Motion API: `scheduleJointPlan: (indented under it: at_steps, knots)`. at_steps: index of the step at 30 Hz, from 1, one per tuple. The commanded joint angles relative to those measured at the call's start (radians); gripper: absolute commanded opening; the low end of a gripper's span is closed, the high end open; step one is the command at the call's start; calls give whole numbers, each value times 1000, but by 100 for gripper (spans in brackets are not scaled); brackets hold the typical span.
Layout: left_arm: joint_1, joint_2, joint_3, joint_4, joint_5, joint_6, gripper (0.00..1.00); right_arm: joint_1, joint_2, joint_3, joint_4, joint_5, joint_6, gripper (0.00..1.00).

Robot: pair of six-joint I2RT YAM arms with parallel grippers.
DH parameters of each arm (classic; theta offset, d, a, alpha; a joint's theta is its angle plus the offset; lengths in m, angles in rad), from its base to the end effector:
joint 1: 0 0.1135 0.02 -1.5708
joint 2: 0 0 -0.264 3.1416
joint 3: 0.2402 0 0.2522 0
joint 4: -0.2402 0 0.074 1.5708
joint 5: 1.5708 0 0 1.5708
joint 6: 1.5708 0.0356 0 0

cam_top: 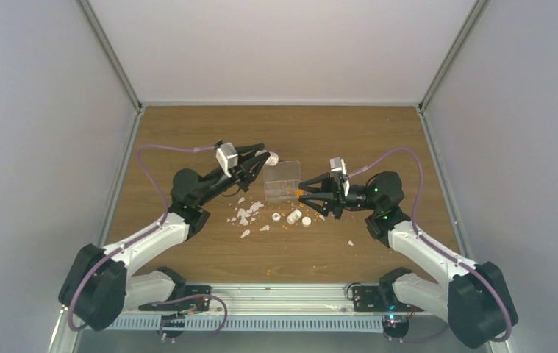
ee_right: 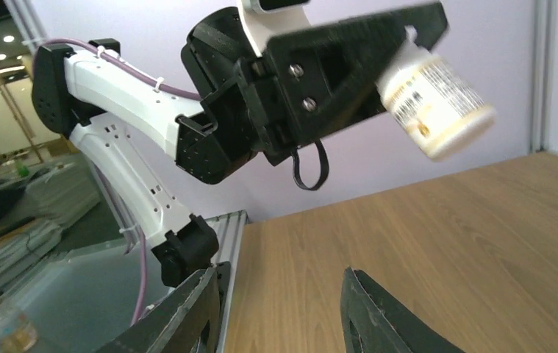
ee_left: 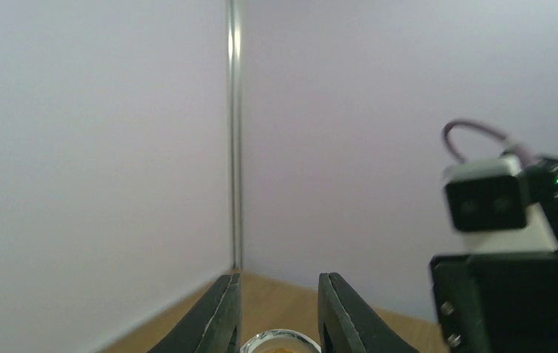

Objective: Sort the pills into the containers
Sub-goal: Pour the pill into the pill container.

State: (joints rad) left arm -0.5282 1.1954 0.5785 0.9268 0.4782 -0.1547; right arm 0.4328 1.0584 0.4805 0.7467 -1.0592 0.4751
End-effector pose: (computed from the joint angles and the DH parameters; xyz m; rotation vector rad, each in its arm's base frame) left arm 0.2148 -0.1443 0.2985 0.6575 1.1778 -0.8809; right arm 0.1855 0.1199 0.2754 -0.9253 1.3963 1.4392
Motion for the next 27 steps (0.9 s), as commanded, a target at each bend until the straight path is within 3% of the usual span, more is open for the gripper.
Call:
scheduleJointPlan:
  at_steps: [1, 8, 20, 27]
  knots:
    - [3, -86, -14, 127, 40, -95, 31, -2, 16, 61, 86, -93, -9, 99]
    - [2, -106, -4, 179, 125, -202, 32, 17, 44, 100, 118, -40, -85, 100]
    - [-24, -136, 1, 212, 189, -269, 32, 79, 174, 291, -45, 0, -264, 100]
    - [-30, -176, -9, 197, 190, -261, 33, 79, 212, 292, 61, -5, -228, 99]
